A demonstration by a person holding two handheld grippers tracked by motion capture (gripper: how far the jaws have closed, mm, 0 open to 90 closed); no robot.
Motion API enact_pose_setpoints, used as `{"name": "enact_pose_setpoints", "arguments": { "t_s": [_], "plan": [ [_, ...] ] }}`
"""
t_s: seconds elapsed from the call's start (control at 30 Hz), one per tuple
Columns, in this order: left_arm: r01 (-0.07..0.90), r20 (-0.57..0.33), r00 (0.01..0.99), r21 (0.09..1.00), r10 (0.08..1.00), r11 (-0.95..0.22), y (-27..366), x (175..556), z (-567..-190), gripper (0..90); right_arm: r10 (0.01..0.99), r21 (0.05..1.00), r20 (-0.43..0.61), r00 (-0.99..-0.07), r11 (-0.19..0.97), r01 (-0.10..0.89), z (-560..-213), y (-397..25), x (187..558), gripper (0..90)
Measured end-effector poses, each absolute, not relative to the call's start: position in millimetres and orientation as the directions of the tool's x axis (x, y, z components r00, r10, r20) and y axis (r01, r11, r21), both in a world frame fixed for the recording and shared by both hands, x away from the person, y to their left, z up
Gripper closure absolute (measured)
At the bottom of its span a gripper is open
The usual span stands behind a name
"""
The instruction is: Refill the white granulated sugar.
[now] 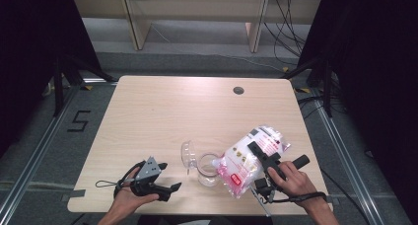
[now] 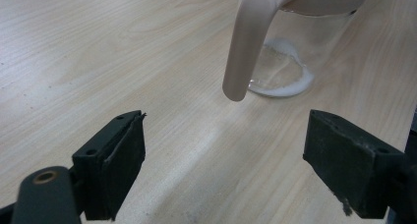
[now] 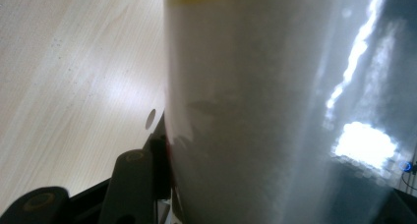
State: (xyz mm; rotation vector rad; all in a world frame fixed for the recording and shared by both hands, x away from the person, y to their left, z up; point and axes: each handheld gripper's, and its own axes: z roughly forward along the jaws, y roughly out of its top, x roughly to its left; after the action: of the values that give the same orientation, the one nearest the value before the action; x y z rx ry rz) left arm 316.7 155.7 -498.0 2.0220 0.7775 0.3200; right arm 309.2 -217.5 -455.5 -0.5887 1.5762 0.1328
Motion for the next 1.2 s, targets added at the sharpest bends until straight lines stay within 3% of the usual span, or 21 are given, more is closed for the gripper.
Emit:
{"name": "enact_pose_setpoints", "arguments": {
  "t_s": [0.23,0.53,0.73,0.83,0.97,1.2],
  "plan": [
    [0.407,-0.090,0.770,0.831,0.631,-0.379,155.5,316.9,-498.3,15.3,-0.348,-0.317,-0.938,0.005,0.847,-0.427,-450.8,-214.5,306.1,51.6],
    [0.407,-0.088,0.770,0.830,0.632,-0.381,156.3,317.1,-497.9,15.3,-0.311,-0.276,-0.950,-0.009,0.855,-0.439,-452.7,-214.7,307.3,51.9],
    [0.394,-0.074,0.777,0.832,0.625,-0.390,156.7,318.0,-497.8,15.3,-0.361,-0.324,-0.932,-0.002,0.837,-0.441,-450.2,-213.3,308.3,52.2],
    [0.411,-0.093,0.769,0.830,0.632,-0.378,156.0,317.0,-498.0,15.3,-0.317,-0.280,-0.948,-0.013,0.854,-0.438,-451.5,-214.9,307.5,52.3],
    [0.388,-0.064,0.775,0.834,0.629,-0.393,156.9,317.7,-497.4,15.3,-0.334,-0.295,-0.942,-0.017,0.854,-0.429,-449.7,-215.3,307.5,52.4],
    [0.408,-0.091,0.771,0.831,0.631,-0.378,156.1,317.1,-498.0,15.3,-0.357,-0.317,-0.934,-0.012,0.842,-0.436,-449.8,-216.0,308.7,52.5]
  ]
}}
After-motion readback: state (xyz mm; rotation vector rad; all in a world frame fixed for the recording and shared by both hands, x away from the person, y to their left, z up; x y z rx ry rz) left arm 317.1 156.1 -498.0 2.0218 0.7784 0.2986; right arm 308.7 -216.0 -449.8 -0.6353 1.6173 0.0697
